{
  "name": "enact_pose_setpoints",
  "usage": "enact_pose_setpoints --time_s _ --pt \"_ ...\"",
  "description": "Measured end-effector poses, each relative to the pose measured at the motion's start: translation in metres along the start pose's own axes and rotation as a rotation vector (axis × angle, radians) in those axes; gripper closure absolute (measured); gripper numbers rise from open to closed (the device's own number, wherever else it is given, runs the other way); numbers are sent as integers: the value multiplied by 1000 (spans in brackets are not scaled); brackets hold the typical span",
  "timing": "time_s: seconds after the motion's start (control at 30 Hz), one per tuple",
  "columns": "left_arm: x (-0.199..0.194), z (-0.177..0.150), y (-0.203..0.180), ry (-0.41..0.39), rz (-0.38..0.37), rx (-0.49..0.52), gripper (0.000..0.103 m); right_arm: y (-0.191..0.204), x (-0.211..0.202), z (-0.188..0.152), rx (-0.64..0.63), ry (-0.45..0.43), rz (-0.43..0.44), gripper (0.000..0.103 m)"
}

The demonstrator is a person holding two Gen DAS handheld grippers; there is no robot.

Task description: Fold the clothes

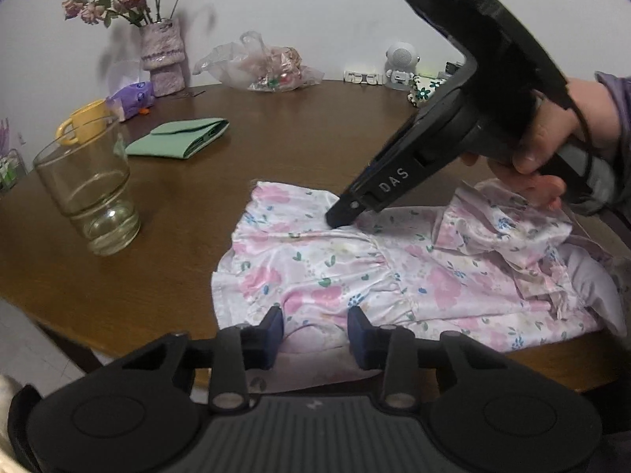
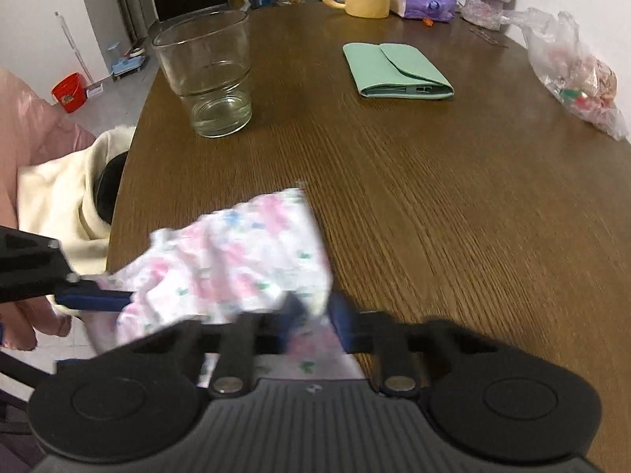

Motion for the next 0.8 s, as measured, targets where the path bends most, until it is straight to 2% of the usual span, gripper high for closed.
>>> enact_pose_setpoints --time_s 0.07,0.2,0.37,0.5,0.57,0.6,0.67,0.7,0.73,0.77,0.8 --pt "22 13 -1 -13 -18 26 74 -18 -3 -2 24 -8 -84 97" --pt "94 55 -31 -32 -115 144 76 -100 -32 -26 226 -14 -294 99" --pt "186 116 -109 -7 -278 253 78 -198 -98 -86 471 -23 -545 99" --pt "232 146 -179 22 -380 219 76 -248 -160 -150 673 -34 -719 99" --pt "233 154 -198 30 -439 175 77 -258 -182 -179 729 -16 -797 99" --pt "221 158 -201 10 -474 165 75 -259 -194 -190 745 -14 -826 96" --pt "192 166 -201 -40 -549 151 63 -252 -220 -197 759 -61 -838 93" --pt "176 168 -196 -64 -579 145 53 -242 -235 -192 750 -118 -819 90" --pt "159 169 -190 -88 -606 138 42 -229 -248 -187 739 -173 -794 78" --pt "142 167 -181 -111 -628 129 37 -215 -257 -180 727 -222 -766 69" --pt "122 160 -170 -130 -650 123 29 -196 -263 -172 704 -271 -720 50"
Point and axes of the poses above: each gripper's, at about its wrist camera, not at the fingertips, and x roughly the way its jaws point, y to its left, z to its top, the point moved 10 cm from there along x, roughly the way its jaws point, and after that the axes turned 12 degrees about -y, right-handed, at the moved point
